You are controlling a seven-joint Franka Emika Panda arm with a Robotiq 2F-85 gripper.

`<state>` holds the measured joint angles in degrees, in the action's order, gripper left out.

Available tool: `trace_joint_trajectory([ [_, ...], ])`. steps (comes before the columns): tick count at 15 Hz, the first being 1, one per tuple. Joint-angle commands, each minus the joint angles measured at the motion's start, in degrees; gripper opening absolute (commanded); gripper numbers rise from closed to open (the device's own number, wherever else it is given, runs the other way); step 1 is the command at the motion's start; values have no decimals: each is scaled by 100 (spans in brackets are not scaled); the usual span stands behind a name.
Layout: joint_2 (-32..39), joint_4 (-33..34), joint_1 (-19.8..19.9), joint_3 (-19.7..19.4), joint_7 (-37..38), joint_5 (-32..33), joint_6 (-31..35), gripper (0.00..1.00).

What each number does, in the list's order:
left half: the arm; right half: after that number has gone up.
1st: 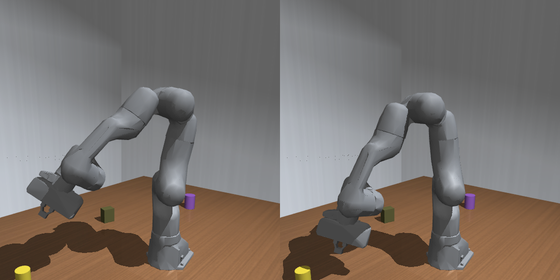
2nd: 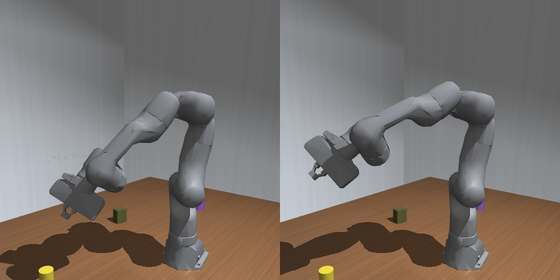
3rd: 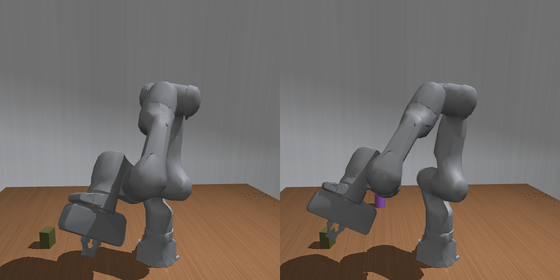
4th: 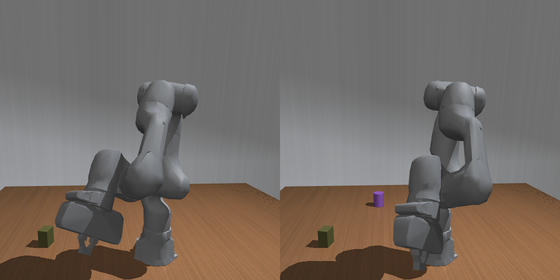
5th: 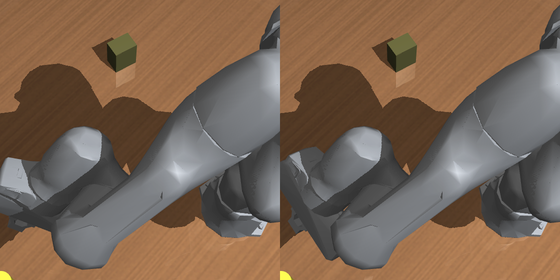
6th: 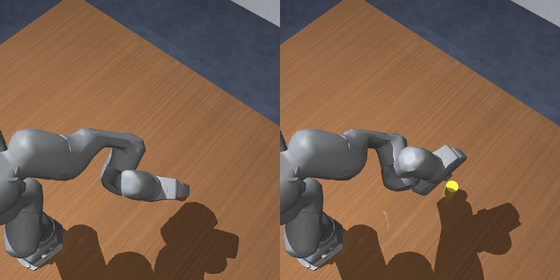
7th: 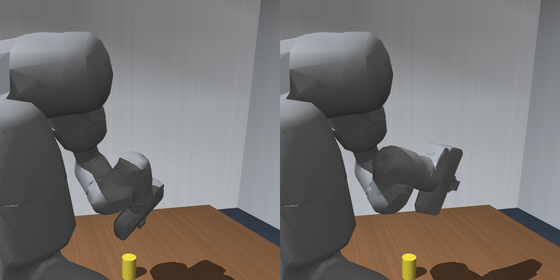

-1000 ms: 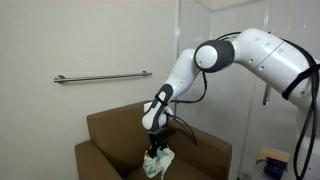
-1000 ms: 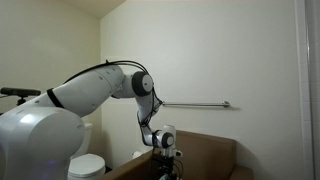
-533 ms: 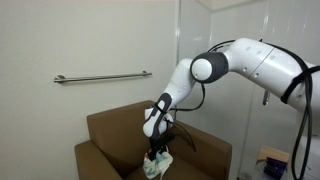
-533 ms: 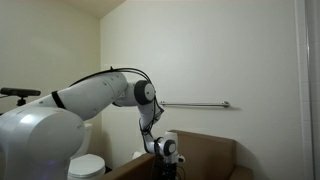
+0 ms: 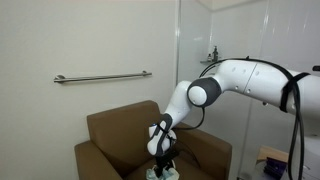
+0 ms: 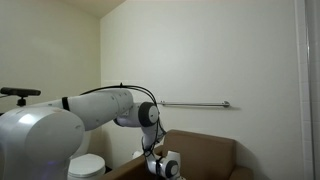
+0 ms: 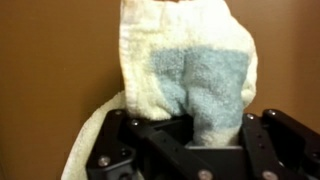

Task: Use the towel to wipe the seat of the sofa.

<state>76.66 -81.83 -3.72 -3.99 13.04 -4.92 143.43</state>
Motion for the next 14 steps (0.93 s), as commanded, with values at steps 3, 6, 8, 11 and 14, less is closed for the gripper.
trace_joint_trajectory([
  [3,679,714,287,250,-39,-138,-618,5],
  [6,705,723,422,328,-131,-146,-854,5],
  [8,536,425,500,362,-184,-110,-867,5],
  [11,219,-156,622,424,-319,-63,-941,5],
  [14,-90,-782,717,412,-378,-50,-1017,6],
])
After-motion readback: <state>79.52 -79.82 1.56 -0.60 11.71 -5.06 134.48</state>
